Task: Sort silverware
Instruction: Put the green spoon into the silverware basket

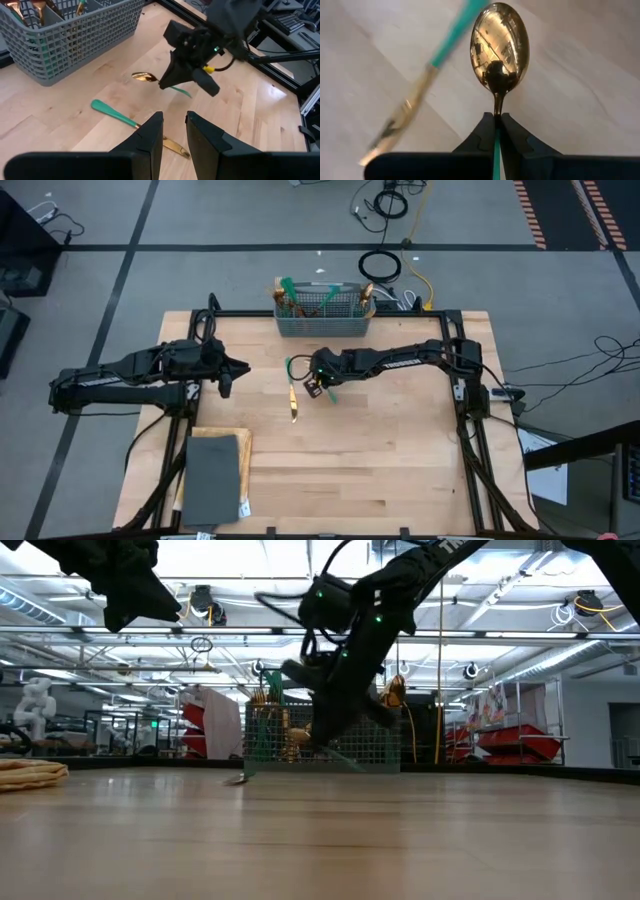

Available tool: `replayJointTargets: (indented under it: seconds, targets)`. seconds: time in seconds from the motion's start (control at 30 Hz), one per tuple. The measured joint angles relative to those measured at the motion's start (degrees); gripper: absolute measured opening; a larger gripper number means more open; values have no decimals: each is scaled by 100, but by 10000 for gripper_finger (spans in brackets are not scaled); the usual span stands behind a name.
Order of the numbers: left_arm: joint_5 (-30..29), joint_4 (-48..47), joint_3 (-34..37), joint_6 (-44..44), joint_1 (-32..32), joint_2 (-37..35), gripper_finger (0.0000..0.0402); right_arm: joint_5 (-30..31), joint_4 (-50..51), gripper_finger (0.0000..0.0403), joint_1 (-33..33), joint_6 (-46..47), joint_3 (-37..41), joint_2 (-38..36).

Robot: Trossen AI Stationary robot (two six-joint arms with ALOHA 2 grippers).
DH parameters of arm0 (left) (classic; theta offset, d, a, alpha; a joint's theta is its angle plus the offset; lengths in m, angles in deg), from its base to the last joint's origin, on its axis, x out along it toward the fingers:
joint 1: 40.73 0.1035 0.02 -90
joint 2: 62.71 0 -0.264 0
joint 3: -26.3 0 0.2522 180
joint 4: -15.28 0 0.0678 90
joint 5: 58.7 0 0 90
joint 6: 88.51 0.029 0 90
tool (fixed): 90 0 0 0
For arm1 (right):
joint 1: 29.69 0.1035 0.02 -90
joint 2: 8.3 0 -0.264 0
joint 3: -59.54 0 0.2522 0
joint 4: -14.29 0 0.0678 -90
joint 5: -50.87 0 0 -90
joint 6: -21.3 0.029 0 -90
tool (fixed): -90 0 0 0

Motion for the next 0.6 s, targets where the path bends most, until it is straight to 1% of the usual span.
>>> replayJointTargets:
  seconds: [0.13,0.4,0.6]
  targets:
    - [0,0,0,0,-1,1,90,127,-464,0,63,-222,-5,-33]
    - [-2,0,0,0,-1,1,90,687,-1259,0,131,-632,-20,-190]
    - [-26,2,0,11,-1,1,90,1094,-1887,0,131,-1168,-20,-370]
